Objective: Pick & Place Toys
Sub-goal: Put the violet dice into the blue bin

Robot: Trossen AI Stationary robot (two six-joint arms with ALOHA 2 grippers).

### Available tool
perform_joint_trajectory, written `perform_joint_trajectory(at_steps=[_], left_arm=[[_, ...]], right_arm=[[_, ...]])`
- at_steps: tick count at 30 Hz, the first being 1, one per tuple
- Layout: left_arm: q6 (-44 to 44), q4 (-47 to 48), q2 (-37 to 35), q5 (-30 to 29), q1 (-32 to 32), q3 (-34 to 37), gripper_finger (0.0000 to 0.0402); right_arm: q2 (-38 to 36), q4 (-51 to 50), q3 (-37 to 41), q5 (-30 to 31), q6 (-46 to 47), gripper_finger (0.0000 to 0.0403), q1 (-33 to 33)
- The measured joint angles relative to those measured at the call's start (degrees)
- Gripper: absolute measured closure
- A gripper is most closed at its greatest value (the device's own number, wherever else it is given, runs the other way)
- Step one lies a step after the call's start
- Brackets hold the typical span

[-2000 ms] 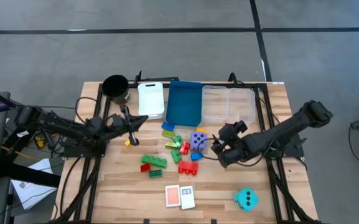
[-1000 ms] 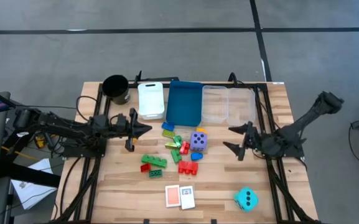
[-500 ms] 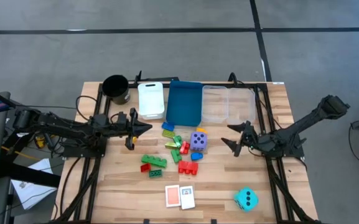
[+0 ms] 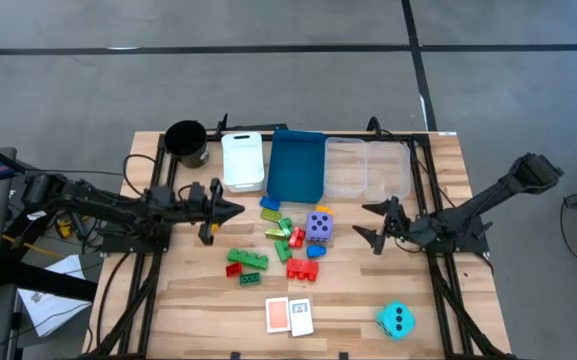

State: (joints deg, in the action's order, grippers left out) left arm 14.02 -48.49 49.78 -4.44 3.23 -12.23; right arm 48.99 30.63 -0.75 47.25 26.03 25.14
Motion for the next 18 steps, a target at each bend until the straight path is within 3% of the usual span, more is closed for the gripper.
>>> perform_joint_trajectory(at_steps=[12, 18], left_arm=[[-0.48, 1.01, 0.0, -1.68, 1.35, 0.0, 0.0402], [-0.46, 1.01, 0.0, -2.15, 1.33, 0.0, 0.0402]], right_arm=[[0.85, 7.49, -0.04, -0.68, -2.04, 0.0017, -5.95], [1.01, 5.8, -0.04, -2.24, -2.57, 0.0016, -6.58]])
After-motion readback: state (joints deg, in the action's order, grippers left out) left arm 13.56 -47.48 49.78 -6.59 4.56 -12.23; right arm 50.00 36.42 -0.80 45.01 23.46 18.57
